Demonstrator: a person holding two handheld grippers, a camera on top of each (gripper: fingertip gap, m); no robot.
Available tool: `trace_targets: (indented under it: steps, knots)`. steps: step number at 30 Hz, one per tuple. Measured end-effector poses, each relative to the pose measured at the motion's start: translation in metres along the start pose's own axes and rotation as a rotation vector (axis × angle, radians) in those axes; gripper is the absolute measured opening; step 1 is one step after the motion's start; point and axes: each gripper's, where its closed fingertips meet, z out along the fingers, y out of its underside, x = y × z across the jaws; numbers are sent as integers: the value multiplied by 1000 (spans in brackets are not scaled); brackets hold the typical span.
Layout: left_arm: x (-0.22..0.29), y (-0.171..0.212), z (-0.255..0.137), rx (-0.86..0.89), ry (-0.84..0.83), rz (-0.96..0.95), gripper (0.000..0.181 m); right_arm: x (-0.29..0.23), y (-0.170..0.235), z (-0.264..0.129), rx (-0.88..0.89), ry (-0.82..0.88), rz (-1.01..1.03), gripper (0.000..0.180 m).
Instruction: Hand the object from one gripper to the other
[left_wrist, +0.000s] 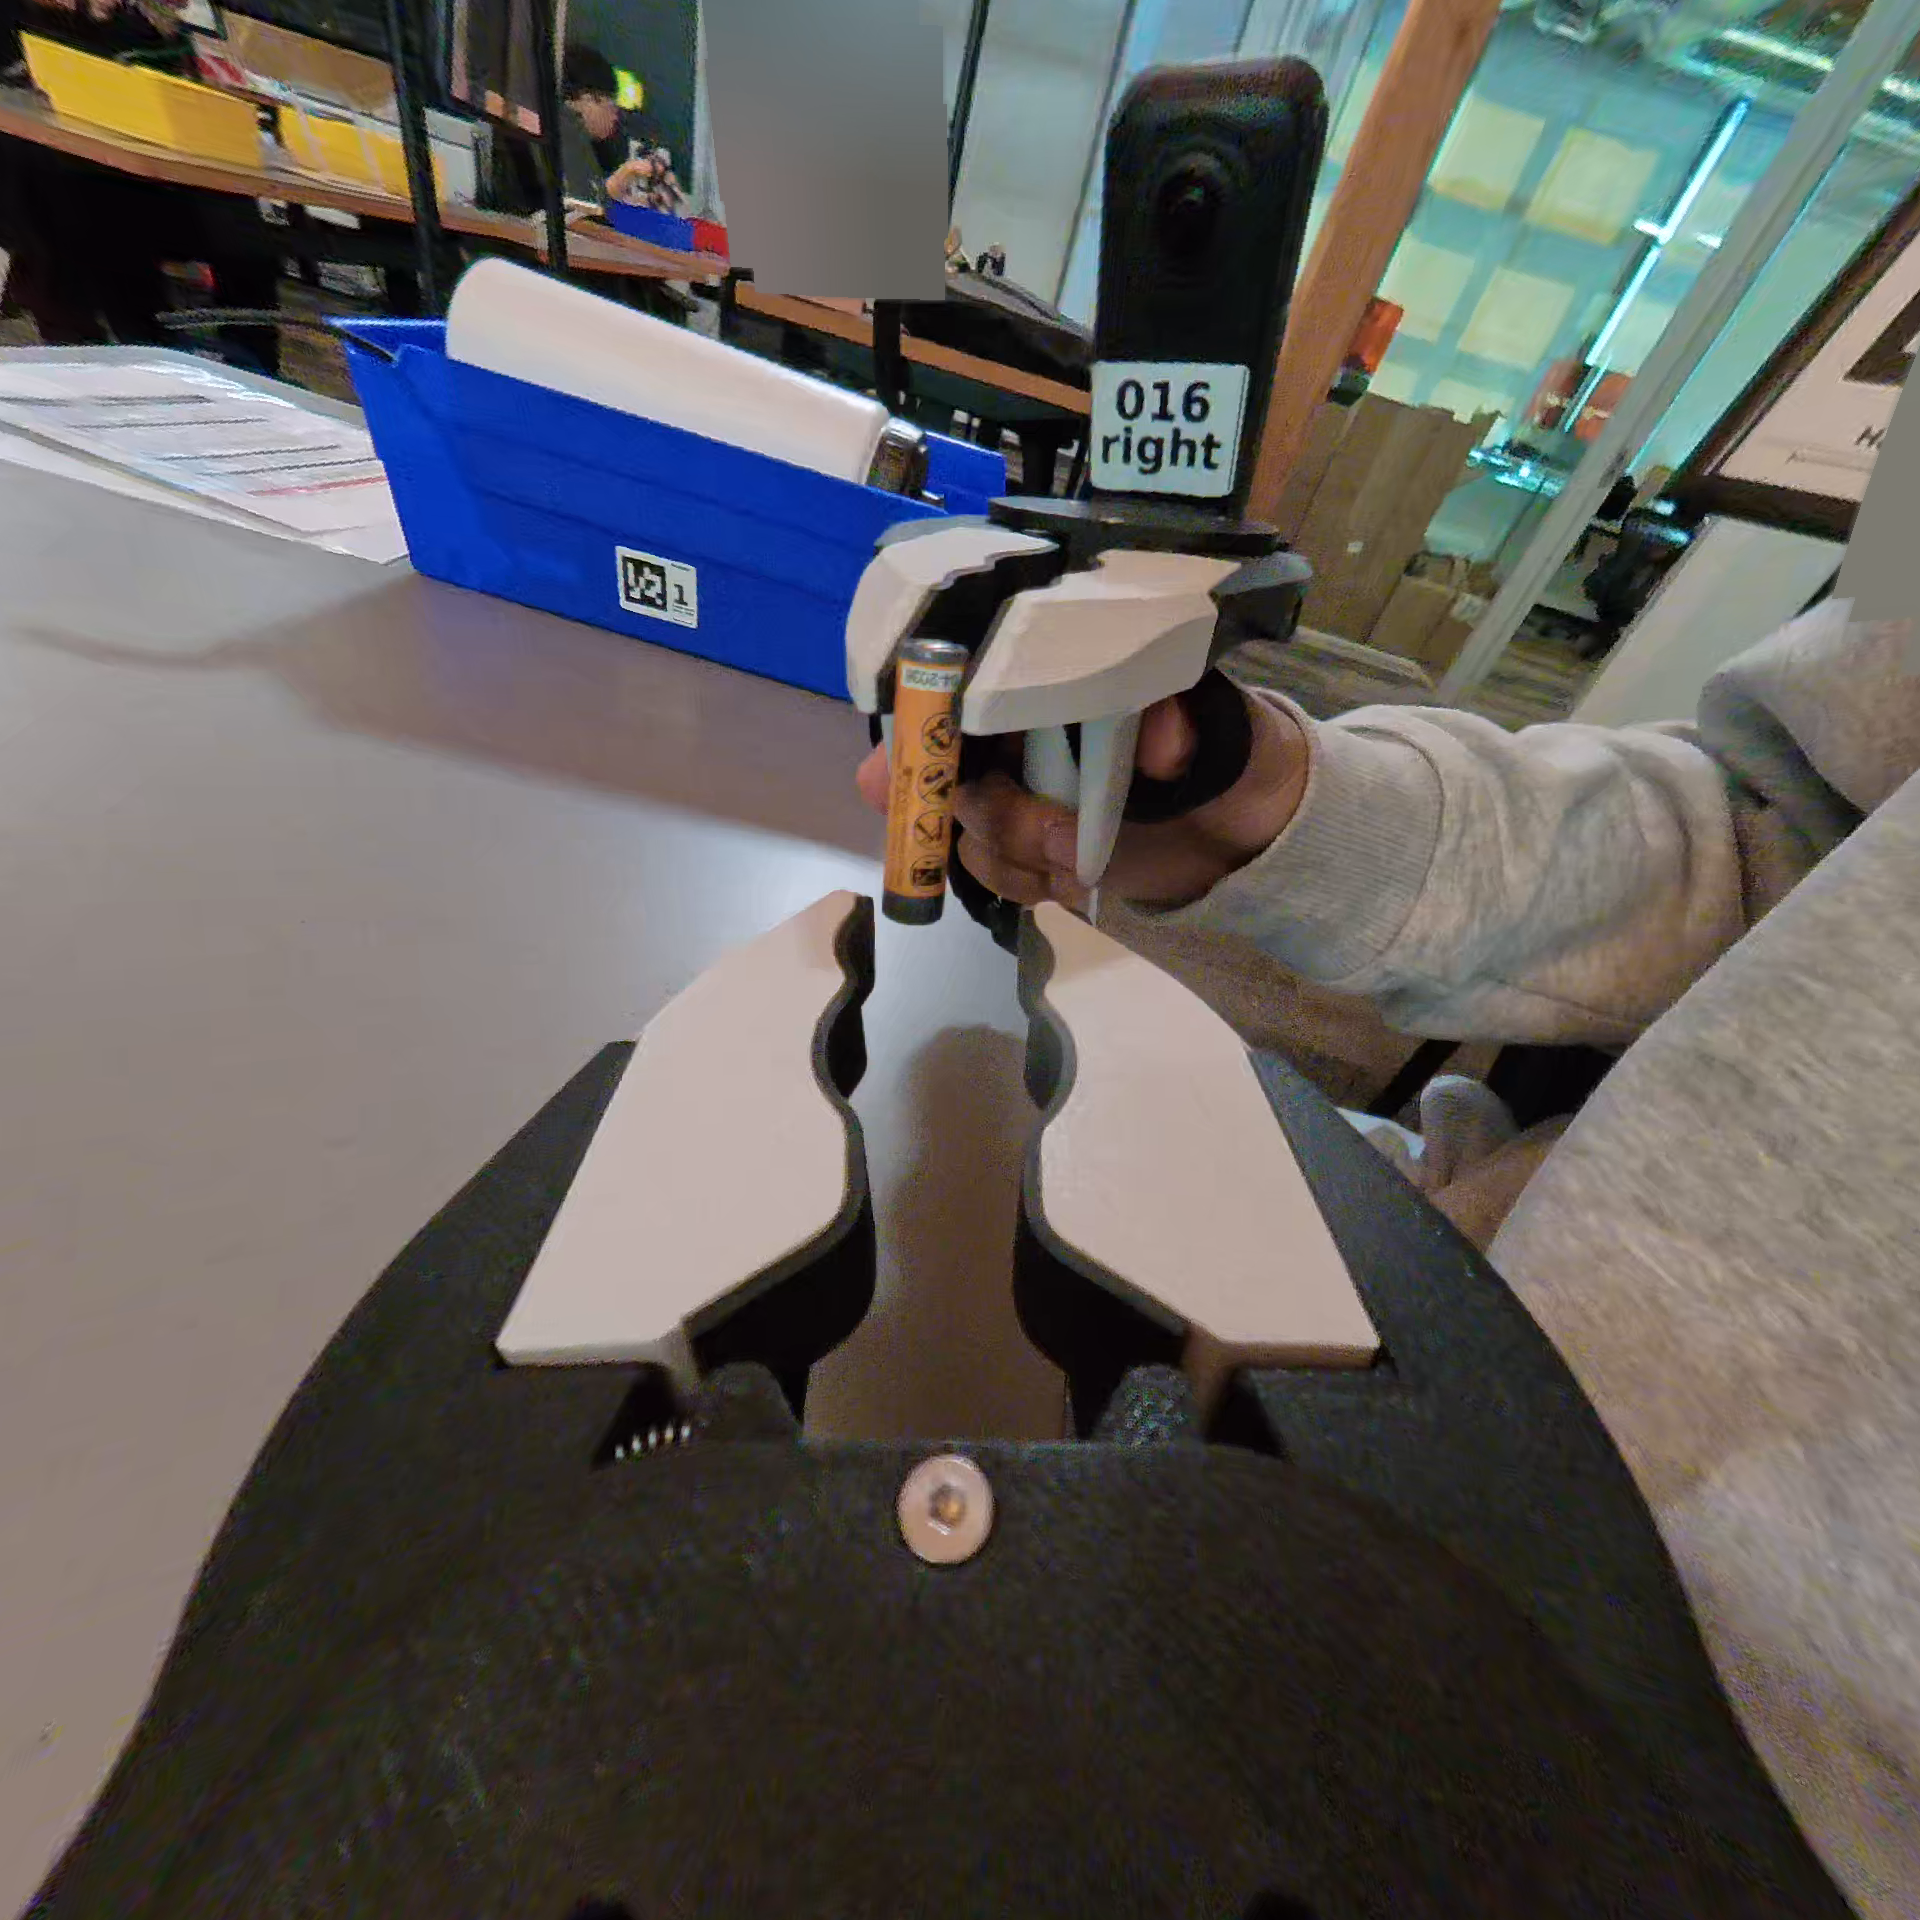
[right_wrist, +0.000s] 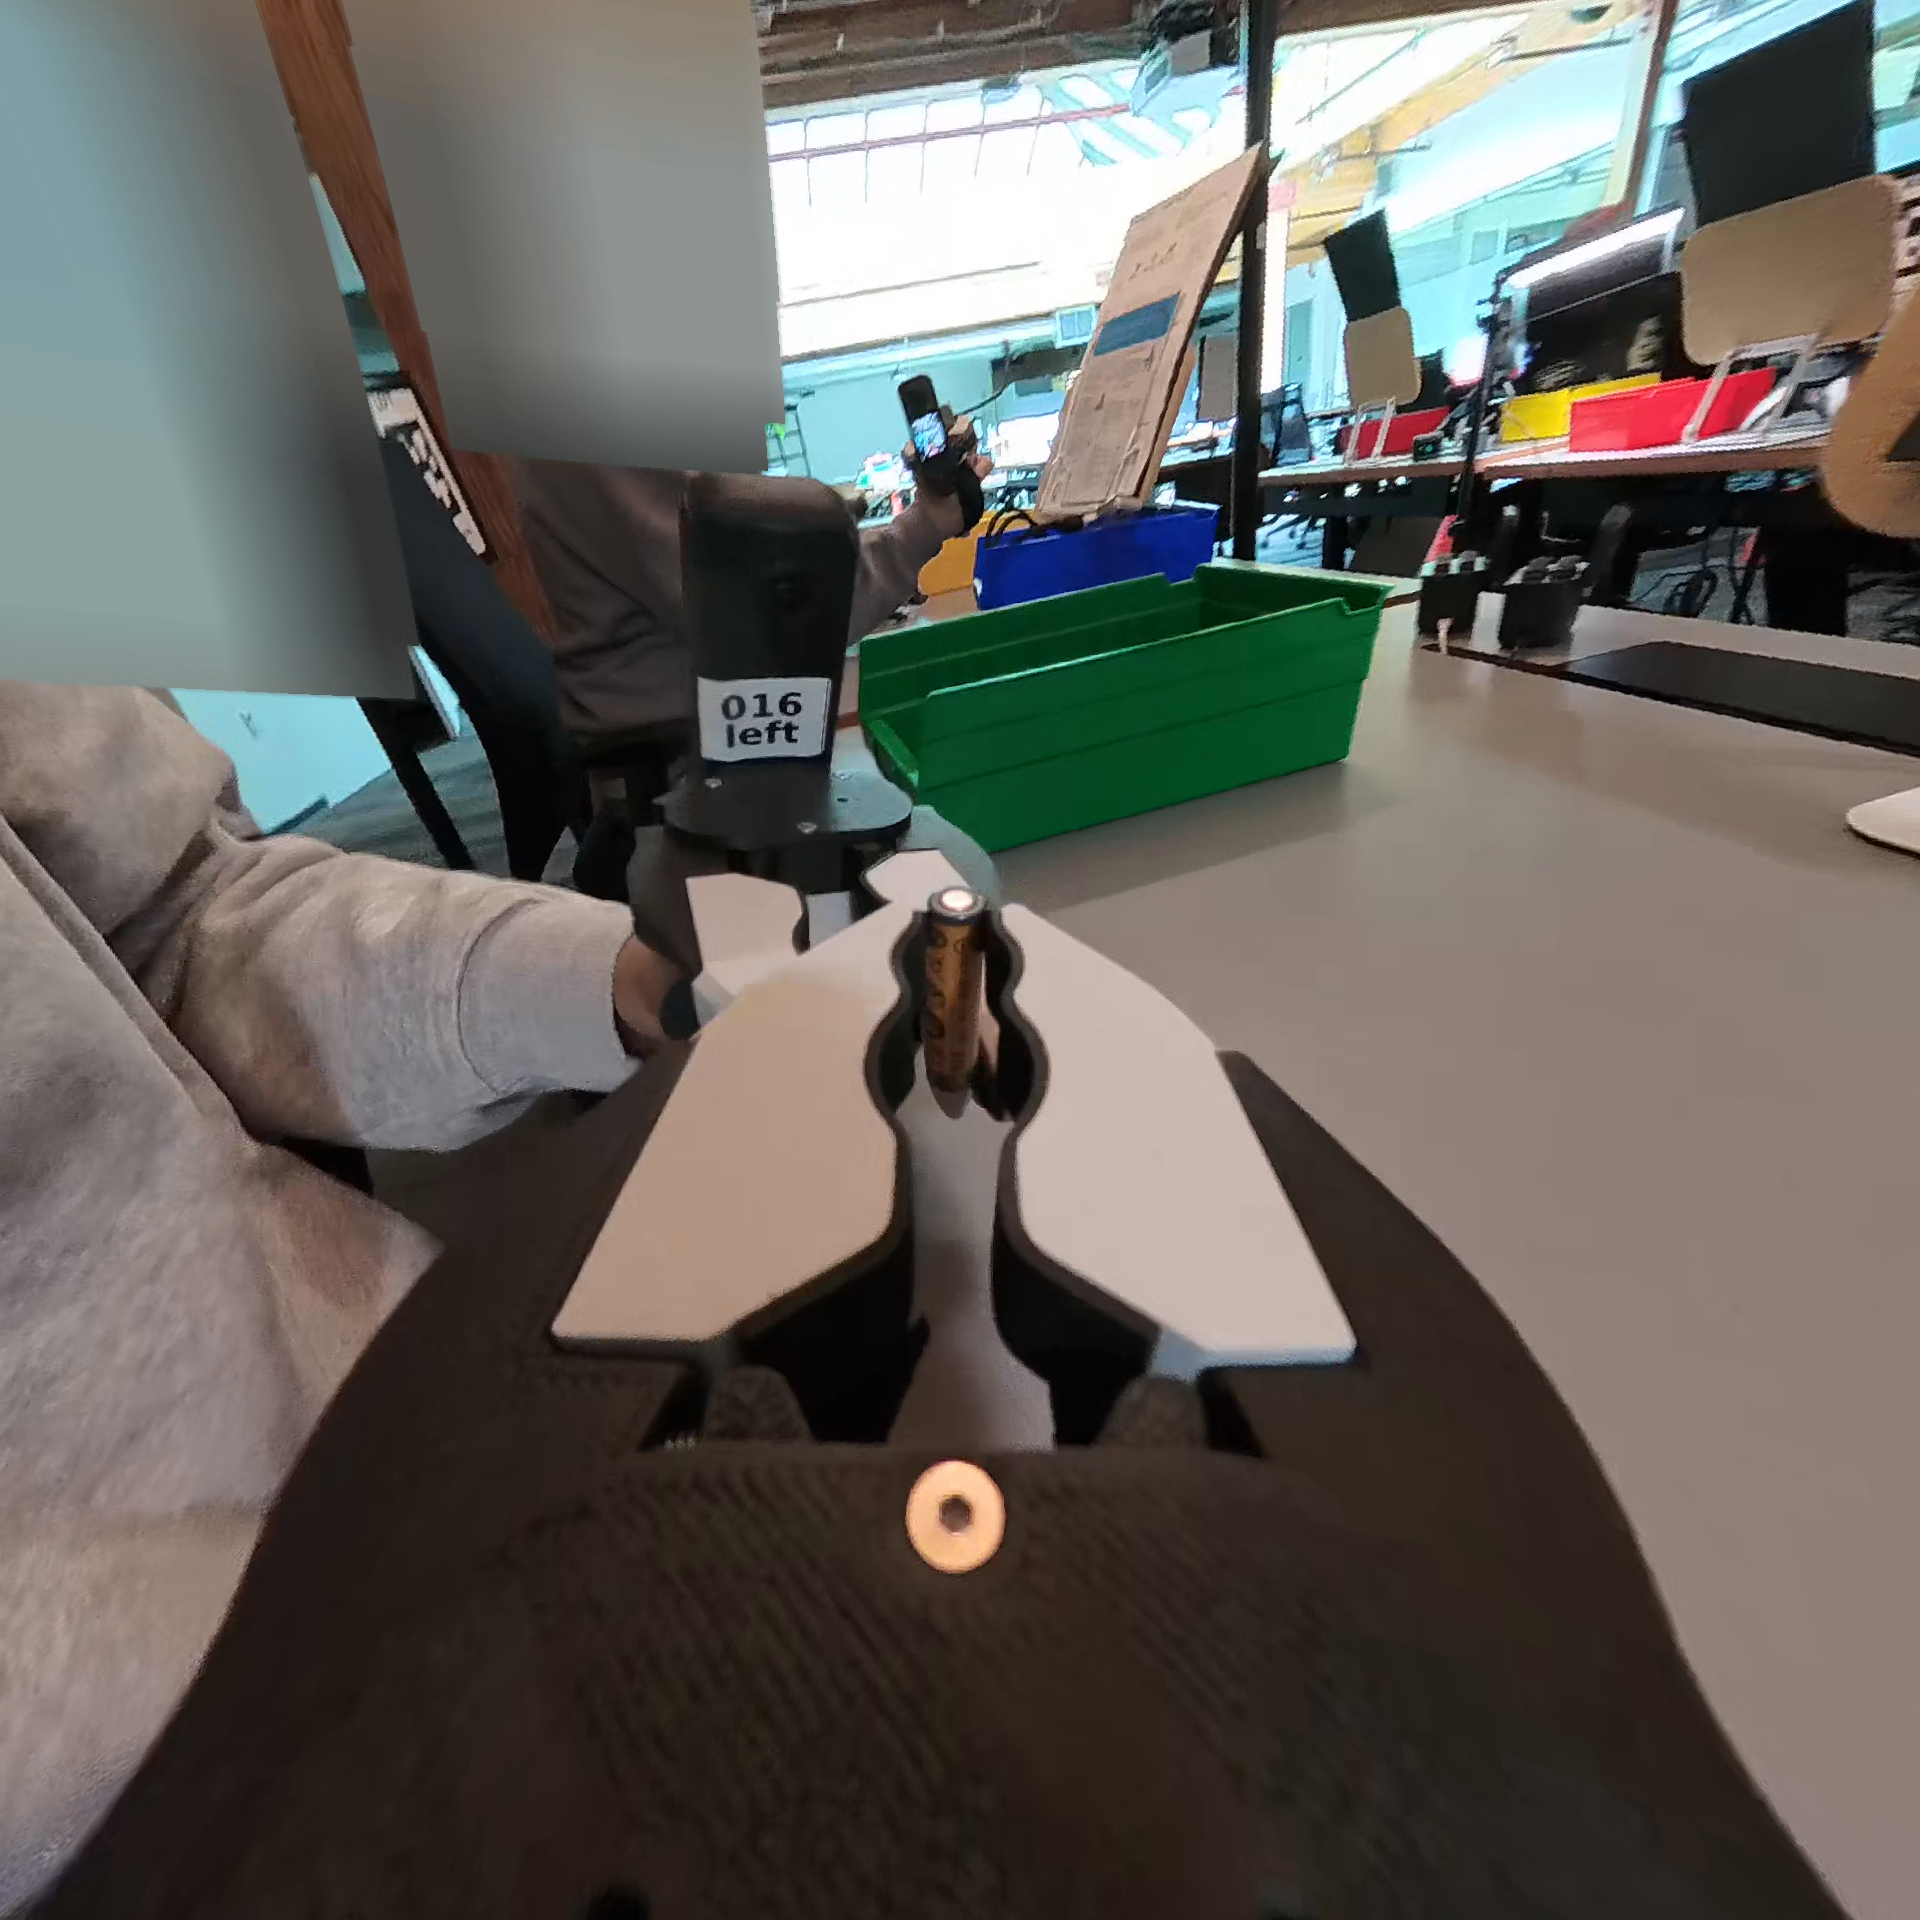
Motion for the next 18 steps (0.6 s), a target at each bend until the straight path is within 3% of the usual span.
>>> trace_targets:
  steps: [4, 8, 14, 18]
  knots:
    - [2, 2, -6, -9, -7, -4, 25, -5, 8, 10, -58, -52, -17, 10]
    - [-1, 2, -19, 6, -19, -34, 11, -11, 9, 21, -59, -105, -2, 11]
    - [1, 1, -25, 15, -30, -22, 10, -14, 6, 27, -35, -95, -49, 12]
    - [1, 0, -26, 29, 6, -84, 10, -9, -11, 24, 82, -21, -187, 60]
